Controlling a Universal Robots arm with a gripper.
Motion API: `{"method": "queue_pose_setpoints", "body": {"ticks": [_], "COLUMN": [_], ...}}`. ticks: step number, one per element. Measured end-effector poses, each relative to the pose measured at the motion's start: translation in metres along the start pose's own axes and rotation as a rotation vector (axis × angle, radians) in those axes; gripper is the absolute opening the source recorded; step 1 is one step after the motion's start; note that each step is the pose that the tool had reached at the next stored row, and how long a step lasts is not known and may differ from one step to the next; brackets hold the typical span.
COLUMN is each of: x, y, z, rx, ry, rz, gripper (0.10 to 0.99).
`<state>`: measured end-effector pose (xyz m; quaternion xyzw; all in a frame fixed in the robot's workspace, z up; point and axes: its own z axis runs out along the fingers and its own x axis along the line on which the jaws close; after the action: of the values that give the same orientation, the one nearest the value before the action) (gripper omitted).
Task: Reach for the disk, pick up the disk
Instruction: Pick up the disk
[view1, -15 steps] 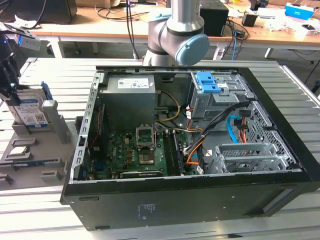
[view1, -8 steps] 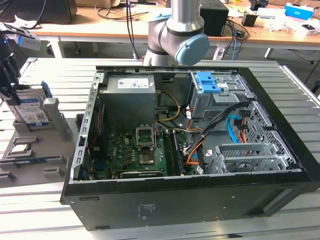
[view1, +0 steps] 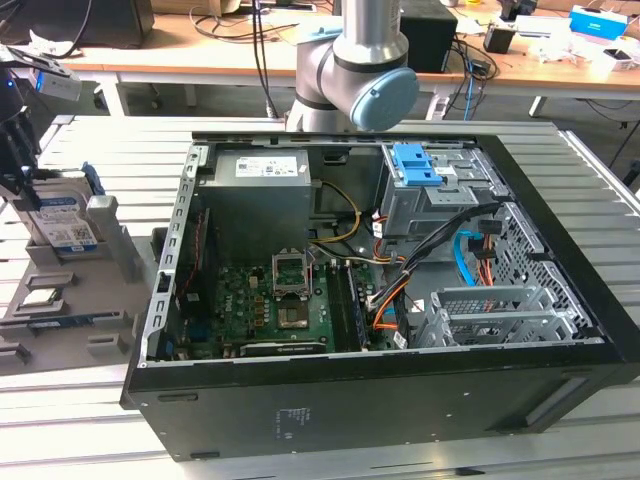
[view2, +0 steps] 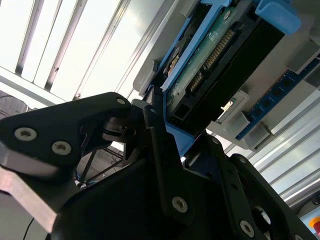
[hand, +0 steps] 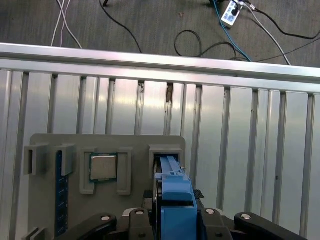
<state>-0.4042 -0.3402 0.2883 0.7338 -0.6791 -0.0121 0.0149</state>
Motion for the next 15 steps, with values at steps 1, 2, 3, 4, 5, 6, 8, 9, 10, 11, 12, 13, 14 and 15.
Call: {"method": "queue_pose_setpoints", "body": {"ticks": [1,2,3,4,5,6,8,9,10,11,12,13,14,15], "x": [0.0000,0.0000,0.0000,0.0000,0.0000,0.0000,0.0000,0.0000,0.0000,-0.0001,-0.0001,-0.0001,-0.0002,-0.0003], "y": [0.0000,0.0000,0.0000,0.0000,0.0000,0.0000,0.0000,0.0001,0.0001,0.0002,0.0002,0.0003,0.0003,0.0004], "z": [0.0000,0.0000,0.0000,0.0000,0.0000,0.0000,-0.0009,-0.0020,-0.0036,-0.0054,-0.0062,-0.0075,-0.0089,-0.0095], "rx": [0.000,0.000,0.000,0.000,0.000,0.000,0.000,0.000,0.000,0.000,0.000,0.000,0.000,0.000], "ry": [-0.0001,0.0000,0.0000,-0.0001,0.0000,0.0001,0.0001,0.0001,0.0001,0.0001,0.0001,0.0001,0.0002,0.0001], "rz": [0.000,-0.001,-0.001,-0.001,-0.001,-0.001,-0.001,-0.001,-0.001,-0.001,-0.001,-0.001,-0.001,-0.001], "gripper": [0.369,0.369,0.369,0.369,0.369,0.369,0.369,0.369,0.369,0.369,0.369,0.369,0.369,0.369]}}
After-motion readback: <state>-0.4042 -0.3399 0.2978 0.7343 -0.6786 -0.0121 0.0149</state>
